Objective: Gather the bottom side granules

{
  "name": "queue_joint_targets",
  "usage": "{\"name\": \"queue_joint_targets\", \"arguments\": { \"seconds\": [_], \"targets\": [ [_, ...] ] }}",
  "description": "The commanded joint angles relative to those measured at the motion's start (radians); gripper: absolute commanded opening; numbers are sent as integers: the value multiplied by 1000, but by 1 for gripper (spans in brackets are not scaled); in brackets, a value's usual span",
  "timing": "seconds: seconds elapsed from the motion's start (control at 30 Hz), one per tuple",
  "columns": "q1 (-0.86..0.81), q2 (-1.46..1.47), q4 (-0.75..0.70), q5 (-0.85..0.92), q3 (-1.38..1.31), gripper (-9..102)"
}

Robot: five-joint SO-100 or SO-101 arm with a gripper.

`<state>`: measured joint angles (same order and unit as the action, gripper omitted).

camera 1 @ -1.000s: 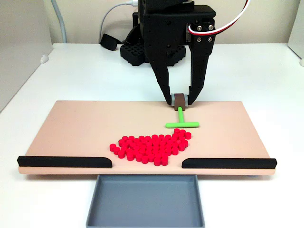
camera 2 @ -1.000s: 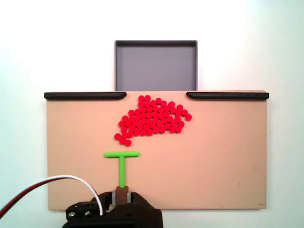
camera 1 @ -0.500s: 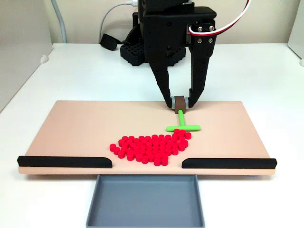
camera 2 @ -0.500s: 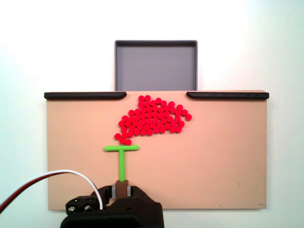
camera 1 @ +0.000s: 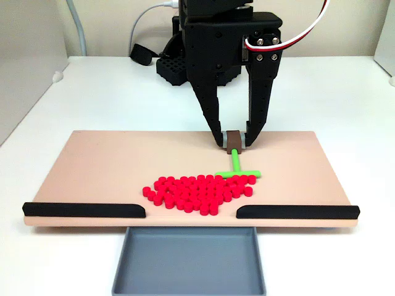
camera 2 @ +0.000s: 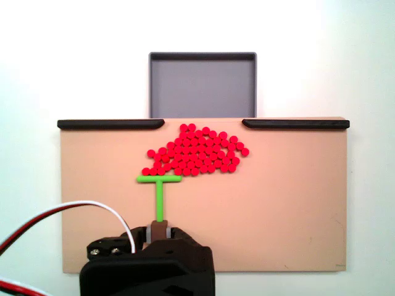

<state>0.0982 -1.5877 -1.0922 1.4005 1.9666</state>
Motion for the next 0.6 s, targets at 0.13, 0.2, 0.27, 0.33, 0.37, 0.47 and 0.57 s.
{"name": "queue_joint_targets", "arguments": {
  "seconds": [0.13,0.2,0.27,0.33,0.37,0.47,0.57],
  "targets": [
    [-8,6,-3,-6,-2,0],
    [-9,-12,-8,-14,-2,0],
    [-9,-35,-9,-20,-2,0],
    [-8,-58,-21,-21,-2,0],
    [-5,-72,-29,-23,-2,0],
    [5,-112,-52,-31,-2,0],
    [11,-155,-80,-32,-2,0]
  ]
}}
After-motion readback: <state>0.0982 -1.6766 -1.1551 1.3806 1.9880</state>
